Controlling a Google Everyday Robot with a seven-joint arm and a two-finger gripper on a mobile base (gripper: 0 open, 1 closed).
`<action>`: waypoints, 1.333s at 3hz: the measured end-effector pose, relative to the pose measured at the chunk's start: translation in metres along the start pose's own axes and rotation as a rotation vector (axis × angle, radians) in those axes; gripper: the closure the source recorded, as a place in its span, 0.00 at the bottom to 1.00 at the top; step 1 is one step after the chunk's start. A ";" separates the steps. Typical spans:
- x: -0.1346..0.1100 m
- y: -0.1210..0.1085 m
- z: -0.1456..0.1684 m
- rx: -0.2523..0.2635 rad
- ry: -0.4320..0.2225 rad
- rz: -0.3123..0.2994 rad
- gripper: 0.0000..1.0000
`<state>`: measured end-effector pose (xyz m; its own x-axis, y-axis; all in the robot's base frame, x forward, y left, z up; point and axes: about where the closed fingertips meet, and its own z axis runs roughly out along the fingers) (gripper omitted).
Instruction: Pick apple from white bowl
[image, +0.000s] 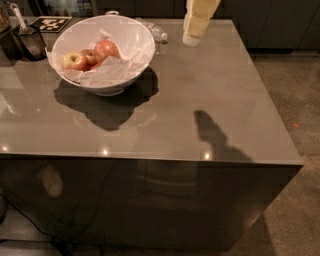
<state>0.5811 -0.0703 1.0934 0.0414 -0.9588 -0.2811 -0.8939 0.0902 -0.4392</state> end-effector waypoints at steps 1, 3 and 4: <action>-0.032 -0.030 0.026 -0.009 -0.012 -0.052 0.00; -0.076 -0.074 0.058 0.052 -0.065 -0.094 0.00; -0.086 -0.075 0.076 0.023 -0.071 -0.114 0.00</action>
Offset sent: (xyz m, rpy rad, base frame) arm 0.0868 0.0798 -0.0100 -0.1424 0.1550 0.1484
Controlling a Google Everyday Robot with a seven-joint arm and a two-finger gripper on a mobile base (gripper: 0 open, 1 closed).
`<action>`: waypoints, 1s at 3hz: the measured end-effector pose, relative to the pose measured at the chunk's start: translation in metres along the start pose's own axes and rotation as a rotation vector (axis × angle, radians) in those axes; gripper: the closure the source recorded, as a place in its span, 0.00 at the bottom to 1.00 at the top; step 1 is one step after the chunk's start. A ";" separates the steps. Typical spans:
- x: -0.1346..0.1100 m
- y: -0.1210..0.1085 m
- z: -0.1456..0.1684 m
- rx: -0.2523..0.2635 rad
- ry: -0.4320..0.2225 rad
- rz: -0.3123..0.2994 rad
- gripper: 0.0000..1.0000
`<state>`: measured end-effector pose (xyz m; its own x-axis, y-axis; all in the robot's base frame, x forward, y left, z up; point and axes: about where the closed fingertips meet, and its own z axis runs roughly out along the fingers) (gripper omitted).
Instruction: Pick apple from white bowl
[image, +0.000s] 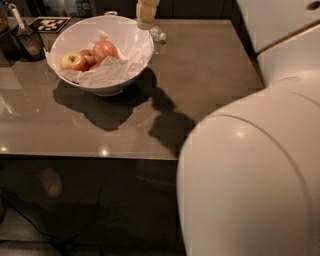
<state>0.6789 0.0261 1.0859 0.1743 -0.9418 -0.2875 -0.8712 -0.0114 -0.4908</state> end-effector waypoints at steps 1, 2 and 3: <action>-0.018 -0.008 0.045 -0.054 -0.014 -0.049 0.00; -0.040 -0.022 0.083 -0.048 -0.039 -0.091 0.00; -0.043 -0.025 0.092 -0.041 -0.060 -0.094 0.00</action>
Offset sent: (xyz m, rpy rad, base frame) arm 0.0698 0.0554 -0.0397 -0.1822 0.2482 0.1879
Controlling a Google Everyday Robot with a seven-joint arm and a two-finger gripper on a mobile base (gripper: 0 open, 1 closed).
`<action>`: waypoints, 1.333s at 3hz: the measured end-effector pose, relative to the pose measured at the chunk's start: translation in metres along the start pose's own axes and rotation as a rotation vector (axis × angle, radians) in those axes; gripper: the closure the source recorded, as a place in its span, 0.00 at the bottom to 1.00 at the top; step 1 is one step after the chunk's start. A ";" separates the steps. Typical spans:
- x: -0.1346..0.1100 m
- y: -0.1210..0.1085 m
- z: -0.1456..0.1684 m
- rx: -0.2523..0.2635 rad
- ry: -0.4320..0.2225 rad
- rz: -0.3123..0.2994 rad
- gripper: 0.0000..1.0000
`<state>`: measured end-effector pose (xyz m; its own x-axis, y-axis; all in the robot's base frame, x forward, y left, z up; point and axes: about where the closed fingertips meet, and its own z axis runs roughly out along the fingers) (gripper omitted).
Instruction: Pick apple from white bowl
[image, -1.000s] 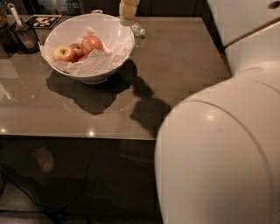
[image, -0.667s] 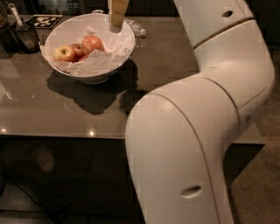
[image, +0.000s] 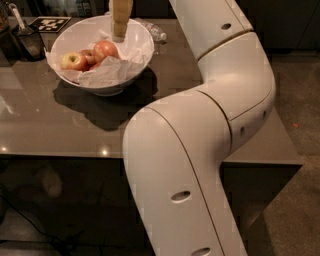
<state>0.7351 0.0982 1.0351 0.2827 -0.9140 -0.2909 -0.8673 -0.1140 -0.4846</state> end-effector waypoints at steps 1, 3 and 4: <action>-0.002 0.010 0.031 -0.065 -0.023 -0.010 0.00; -0.005 0.022 0.068 -0.145 -0.054 -0.061 0.00; -0.005 0.022 0.068 -0.145 -0.054 -0.061 0.04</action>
Offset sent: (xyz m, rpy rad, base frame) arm 0.0255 0.0121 -0.0452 -0.0663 0.2108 0.1267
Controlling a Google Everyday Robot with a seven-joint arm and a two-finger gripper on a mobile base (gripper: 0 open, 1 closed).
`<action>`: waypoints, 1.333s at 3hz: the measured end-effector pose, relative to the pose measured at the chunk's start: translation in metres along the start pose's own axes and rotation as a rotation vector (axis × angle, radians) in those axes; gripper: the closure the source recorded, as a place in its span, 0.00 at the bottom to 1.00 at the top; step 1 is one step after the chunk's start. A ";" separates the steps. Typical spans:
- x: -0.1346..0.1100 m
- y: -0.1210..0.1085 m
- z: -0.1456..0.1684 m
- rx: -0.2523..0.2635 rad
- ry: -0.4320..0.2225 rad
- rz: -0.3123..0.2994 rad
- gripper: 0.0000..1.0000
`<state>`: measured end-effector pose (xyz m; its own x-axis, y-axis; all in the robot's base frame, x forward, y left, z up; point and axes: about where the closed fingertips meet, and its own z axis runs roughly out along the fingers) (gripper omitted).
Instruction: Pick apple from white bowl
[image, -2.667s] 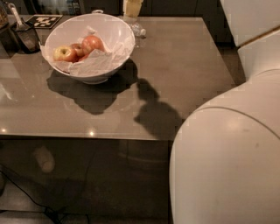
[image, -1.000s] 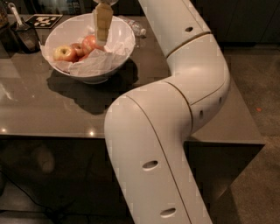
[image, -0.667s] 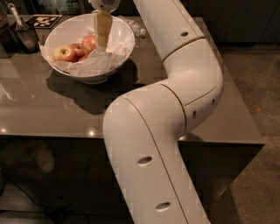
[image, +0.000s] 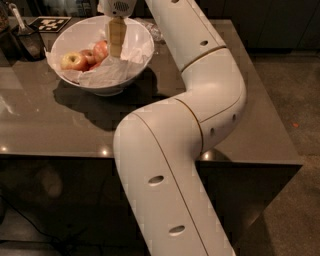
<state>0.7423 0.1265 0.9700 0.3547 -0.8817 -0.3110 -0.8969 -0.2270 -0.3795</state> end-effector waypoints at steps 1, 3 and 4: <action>0.000 0.000 0.000 0.000 0.000 0.000 0.04; 0.003 -0.008 0.016 0.013 0.011 -0.001 0.06; 0.004 -0.006 0.023 -0.001 0.019 -0.010 0.06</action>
Offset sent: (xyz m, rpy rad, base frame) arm 0.0121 -0.0096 -0.0049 -0.0422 0.0328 -0.0168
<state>0.7555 0.1335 0.9510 0.3581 -0.8873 -0.2905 -0.8938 -0.2360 -0.3813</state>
